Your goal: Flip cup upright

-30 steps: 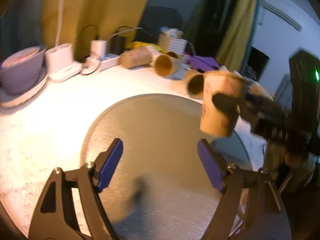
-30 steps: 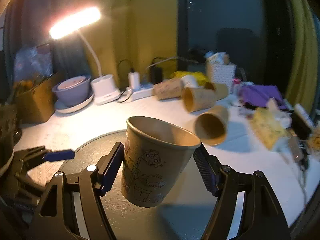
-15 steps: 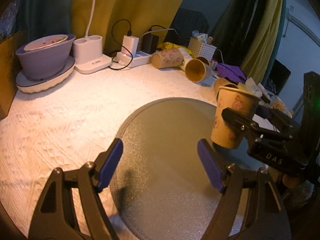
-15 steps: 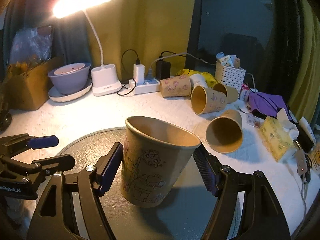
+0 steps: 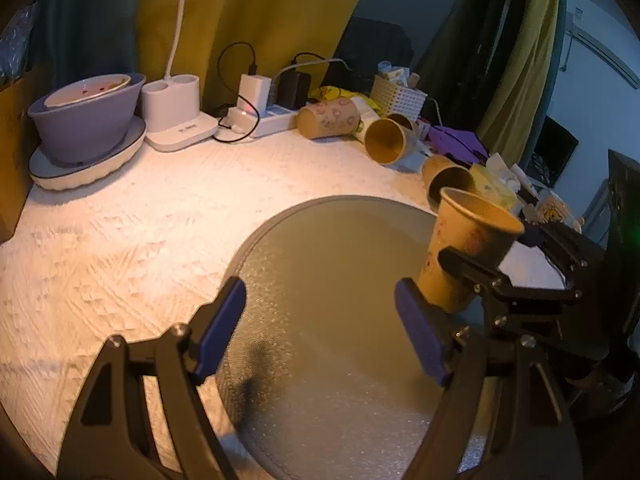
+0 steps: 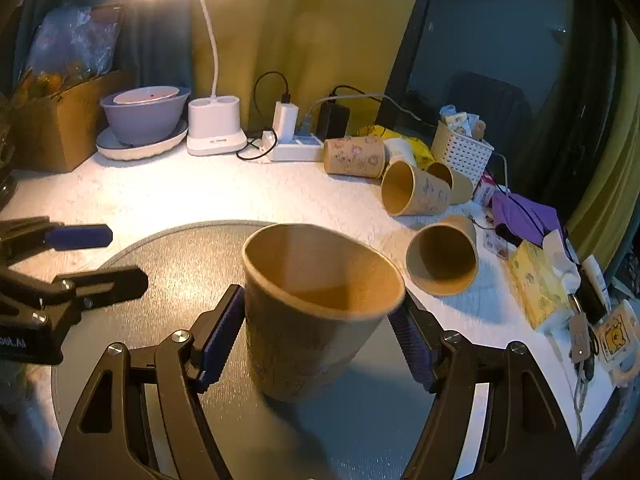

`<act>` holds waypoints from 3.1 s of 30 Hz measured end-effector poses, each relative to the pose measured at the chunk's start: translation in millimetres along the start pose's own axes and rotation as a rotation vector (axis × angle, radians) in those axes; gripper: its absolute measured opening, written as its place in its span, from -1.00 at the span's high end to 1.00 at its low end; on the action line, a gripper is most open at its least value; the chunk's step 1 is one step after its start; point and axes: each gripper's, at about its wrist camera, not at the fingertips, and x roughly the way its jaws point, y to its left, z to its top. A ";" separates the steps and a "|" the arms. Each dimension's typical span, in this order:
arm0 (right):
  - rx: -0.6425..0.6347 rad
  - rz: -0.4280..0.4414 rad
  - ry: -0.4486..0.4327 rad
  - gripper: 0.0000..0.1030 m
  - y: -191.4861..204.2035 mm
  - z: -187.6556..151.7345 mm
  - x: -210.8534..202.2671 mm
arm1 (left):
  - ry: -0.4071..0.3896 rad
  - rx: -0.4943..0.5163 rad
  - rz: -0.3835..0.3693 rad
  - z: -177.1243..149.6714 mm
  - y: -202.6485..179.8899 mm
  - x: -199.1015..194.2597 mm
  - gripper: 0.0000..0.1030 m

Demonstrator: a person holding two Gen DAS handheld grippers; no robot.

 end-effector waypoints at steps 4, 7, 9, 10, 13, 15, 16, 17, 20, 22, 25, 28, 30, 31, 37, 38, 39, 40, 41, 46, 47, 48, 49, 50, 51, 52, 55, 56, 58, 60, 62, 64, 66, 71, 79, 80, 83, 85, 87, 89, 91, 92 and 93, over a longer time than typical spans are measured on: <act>0.017 0.013 0.011 -0.45 -2.9 -5.0 -3.9 | -0.009 0.015 0.002 -0.2 -2.9 -1.7 -0.52; 0.029 0.020 0.015 -0.45 -4.9 -9.4 -6.7 | -0.013 0.026 0.002 -0.5 -4.9 -2.4 -0.52; 0.046 0.029 0.014 -0.45 -7.5 -11.9 -9.5 | -0.017 0.038 0.007 -0.6 -6.4 -3.1 -0.52; 0.054 0.032 0.010 -0.45 -9.0 -13.0 -11.4 | -0.022 0.047 0.013 -1.0 -7.4 -3.8 -0.52; 0.070 0.037 0.006 -0.47 -12.9 -16.9 -16.6 | -0.031 0.069 0.019 -2.4 -11.3 -5.1 -0.52; 0.078 0.042 0.004 -0.48 -15.7 -18.8 -19.0 | -0.038 0.085 0.017 -3.2 -14.8 -6.3 -0.52; 0.084 0.045 0.002 -0.48 -16.8 -20.3 -20.7 | -0.043 0.092 0.017 -3.4 -16.5 -7.0 -0.52; 0.091 0.047 0.000 -0.48 -18.1 -22.0 -22.7 | -0.049 0.102 0.017 -3.8 -18.8 -8.3 -0.52; 0.116 0.057 -0.010 -0.49 -22.5 -26.7 -29.2 | -0.068 0.128 0.017 -5.0 -24.2 -12.0 -0.52; 0.133 0.064 -0.017 -0.50 -25.1 -29.0 -35.1 | -0.081 0.144 0.013 -5.8 -27.6 -14.3 -0.52; 0.142 0.054 -0.031 -0.52 -27.0 -30.6 -45.0 | -0.108 0.174 0.008 -7.6 -34.4 -19.5 -0.52; 0.146 0.041 -0.052 -0.52 -27.6 -30.2 -59.8 | -0.148 0.211 -0.002 -9.7 -42.7 -27.4 -0.52; 0.150 0.038 -0.062 -0.52 -28.2 -30.1 -67.5 | -0.178 0.237 -0.008 -11.4 -47.7 -33.9 -0.52; 0.151 0.034 -0.069 -0.52 -28.1 -30.3 -71.9 | -0.194 0.247 -0.012 -12.1 -49.4 -37.2 -0.52; 0.153 0.010 -0.095 -0.52 -28.2 -30.1 -93.0 | -0.269 0.297 -0.036 -15.1 -59.5 -53.8 -0.52; 0.157 0.006 -0.102 -0.52 -29.1 -29.6 -96.8 | -0.279 0.304 -0.048 -15.9 -61.3 -57.0 -0.52; 0.159 0.002 -0.110 -0.52 -30.0 -29.1 -100.4 | -0.288 0.309 -0.058 -16.5 -62.8 -59.7 -0.52; 0.161 -0.006 -0.121 -0.52 -31.4 -28.2 -105.7 | -0.297 0.315 -0.068 -16.9 -63.9 -62.3 -0.52; 0.162 -0.012 -0.129 -0.52 -33.1 -28.0 -109.5 | -0.306 0.318 -0.080 -16.7 -65.7 -65.7 -0.52; 0.191 -0.044 -0.169 -0.52 -42.6 -24.0 -129.6 | -0.320 0.329 -0.128 -11.6 -72.0 -79.6 -0.52; 0.202 -0.046 -0.178 -0.52 -45.3 -23.6 -134.3 | -0.325 0.334 -0.128 -10.5 -74.3 -83.3 -0.52; 0.210 -0.048 -0.185 -0.52 -47.5 -23.1 -137.9 | -0.330 0.339 -0.126 -9.4 -76.0 -86.3 -0.52; 0.220 -0.050 -0.191 -0.52 -49.3 -22.7 -142.3 | -0.340 0.342 -0.125 -7.8 -77.7 -90.5 -0.52; 0.228 -0.054 -0.198 -0.52 -51.2 -22.4 -146.7 | -0.348 0.343 -0.126 -7.4 -78.6 -94.1 -0.52; 0.233 -0.057 -0.205 -0.52 -52.8 -22.6 -150.6 | -0.357 0.348 -0.130 -6.0 -79.9 -98.1 -0.52; 0.237 -0.060 -0.214 -0.52 -54.3 -22.5 -154.5 | -0.366 0.352 -0.133 -5.3 -81.0 -101.4 -0.52; 0.255 -0.068 -0.246 -0.52 -56.5 -23.6 -167.2 | -0.412 0.365 -0.146 -5.2 -82.5 -113.4 -0.52; 0.264 -0.064 -0.256 -0.52 -56.2 -24.2 -170.2 | -0.432 0.369 -0.150 -6.0 -82.4 -116.3 -0.53; 0.295 -0.050 -0.272 -0.52 -55.5 -27.3 -172.7 | -0.447 0.369 -0.152 -7.3 -80.3 -116.2 -0.53; 0.303 -0.032 -0.272 -0.52 -49.9 -30.4 -170.3 | -0.436 0.362 -0.155 -7.1 -78.7 -113.6 -0.53; 0.292 -0.050 -0.275 -0.52 -42.9 -33.9 -168.4 | -0.430 0.359 -0.154 -7.6 -77.6 -111.1 -0.53; 0.289 -0.045 -0.266 -0.52 -39.0 -36.0 -164.8 | -0.429 0.360 -0.154 -9.1 -77.2 -110.0 -0.53; 0.284 -0.041 -0.255 -0.52 -37.2 -36.2 -161.7 | -0.428 0.365 -0.158 -10.2 -77.7 -109.7 -0.53; 0.281 -0.046 -0.252 -0.52 -37.6 -36.7 -160.5 | -0.427 0.368 -0.164 -11.5 -79.5 -109.1 -0.53; 0.281 -0.047 -0.240 -0.52 -39.1 -38.1 -156.8 | -0.420 0.362 -0.163 -13.8 -80.6 -108.3 -0.53; 0.282 -0.048 -0.240 -0.52 -39.2 -38.0 -156.6 | -0.419 0.362 -0.163 -14.3 -80.9 -108.3 -0.53; 0.281 -0.048 -0.240 -0.52 -39.2 -38.1 -156.7 | -0.417 0.360 -0.161 -14.5 -80.9 -107.7 -0.53; 0.282 -0.048 -0.240 -0.52 -40.0 -38.4 -156.2 | -0.416 0.358 -0.161 -14.7 -81.0 -108.1 -0.53; 0.282 -0.047 -0.239 -0.52 -40.1 -38.3 -156.2 | -0.415 0.357 -0.161 -13.6 -80.6 -107.4 -0.53; 0.282 -0.046 -0.238 -0.52 -40.7 -38.7 -155.9 | -0.416 0.358 -0.160 -13.5 -80.7 -107.4 -0.53; 0.281 -0.047 -0.238 -0.52 -40.2 -38.4 -155.7 | -0.416 0.358 -0.162 -13.8 -81.3 -108.2 -0.53; 0.280 -0.047 -0.237 -0.52 -40.3 -38.6 -155.4 | -0.416 0.358 -0.161 -13.8 -81.4 -108.0 -0.53; 0.281 -0.047 -0.237 -0.52 -40.1 -38.6 -155.6 | -0.415 0.358 -0.162 -13.9 -81.5 -107.9 -0.53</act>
